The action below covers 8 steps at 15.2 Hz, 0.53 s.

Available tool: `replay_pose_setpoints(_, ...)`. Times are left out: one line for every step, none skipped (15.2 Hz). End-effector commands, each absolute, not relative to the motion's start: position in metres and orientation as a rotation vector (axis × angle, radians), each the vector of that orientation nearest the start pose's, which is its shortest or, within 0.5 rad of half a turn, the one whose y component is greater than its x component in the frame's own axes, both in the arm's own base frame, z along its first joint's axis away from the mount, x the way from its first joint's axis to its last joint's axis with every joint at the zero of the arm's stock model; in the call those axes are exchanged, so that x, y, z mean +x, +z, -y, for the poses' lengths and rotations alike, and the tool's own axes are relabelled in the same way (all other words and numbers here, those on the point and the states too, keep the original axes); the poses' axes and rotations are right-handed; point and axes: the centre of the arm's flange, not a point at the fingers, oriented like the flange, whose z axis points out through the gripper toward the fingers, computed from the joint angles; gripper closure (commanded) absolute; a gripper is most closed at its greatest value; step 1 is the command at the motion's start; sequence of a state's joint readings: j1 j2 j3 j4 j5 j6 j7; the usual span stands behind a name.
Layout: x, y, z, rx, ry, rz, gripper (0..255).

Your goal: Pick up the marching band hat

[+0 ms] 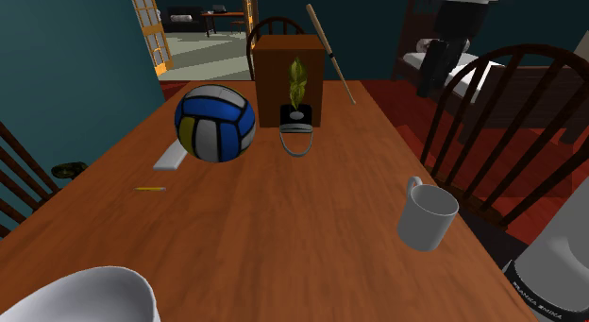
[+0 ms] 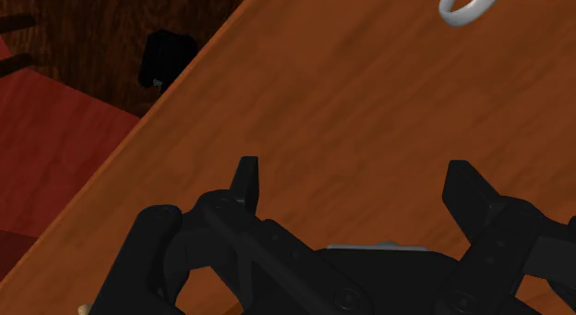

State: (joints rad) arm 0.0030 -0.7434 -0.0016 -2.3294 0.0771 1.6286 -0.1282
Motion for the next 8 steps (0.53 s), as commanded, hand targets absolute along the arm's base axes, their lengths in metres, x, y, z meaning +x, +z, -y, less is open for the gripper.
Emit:
replay_pose_setpoints(0.325,0.595,-0.008,-3.059,-0.073,0.195,0)
replay_pose_setpoints(0.336,0.593,-0.012,-3.048,-0.077,0.173,0)
replay_pose_setpoints(0.347,0.591,-0.016,-3.038,-0.081,0.152,0)
replay_pose_setpoints(0.358,0.589,-0.020,-3.026,-0.085,0.131,0)
replay_pose_setpoints(0.370,0.587,-0.024,-3.015,-0.089,0.110,0)
replay_pose_setpoints(0.381,0.586,-0.027,-3.004,-0.093,0.089,0)
replay_pose_setpoints(0.393,0.584,-0.031,-2.992,-0.097,0.068,0)
replay_pose_setpoints(0.404,0.582,-0.034,-2.981,-0.101,0.048,0)
